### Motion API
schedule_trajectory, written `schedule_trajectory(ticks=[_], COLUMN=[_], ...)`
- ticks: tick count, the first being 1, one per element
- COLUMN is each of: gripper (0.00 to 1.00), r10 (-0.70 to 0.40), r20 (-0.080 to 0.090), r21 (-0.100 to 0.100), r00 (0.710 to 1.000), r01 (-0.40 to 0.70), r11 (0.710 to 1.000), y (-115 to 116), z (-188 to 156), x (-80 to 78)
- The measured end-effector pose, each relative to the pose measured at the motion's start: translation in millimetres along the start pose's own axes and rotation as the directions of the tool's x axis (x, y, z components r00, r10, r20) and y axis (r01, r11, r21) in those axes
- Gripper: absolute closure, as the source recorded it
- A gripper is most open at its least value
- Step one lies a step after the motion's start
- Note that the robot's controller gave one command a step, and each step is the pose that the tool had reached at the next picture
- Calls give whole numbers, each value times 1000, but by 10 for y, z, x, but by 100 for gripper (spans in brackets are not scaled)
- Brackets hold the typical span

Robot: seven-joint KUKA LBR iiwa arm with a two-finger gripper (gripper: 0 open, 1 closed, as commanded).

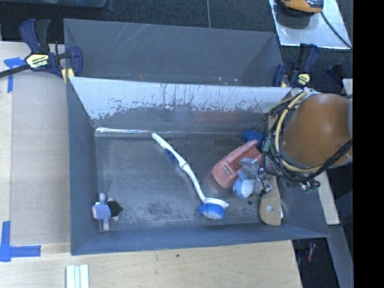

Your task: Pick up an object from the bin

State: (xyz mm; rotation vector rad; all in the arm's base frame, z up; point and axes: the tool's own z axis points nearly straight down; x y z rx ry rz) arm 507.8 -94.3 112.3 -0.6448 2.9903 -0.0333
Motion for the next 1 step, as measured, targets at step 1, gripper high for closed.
schedule_trajectory(ticks=[1], gripper=[100], r10=[0], r20=[2], r21=[1], r00=[1000], r01=[-1], r11=[1000], y=[-15], z=[-250], x=[-25])
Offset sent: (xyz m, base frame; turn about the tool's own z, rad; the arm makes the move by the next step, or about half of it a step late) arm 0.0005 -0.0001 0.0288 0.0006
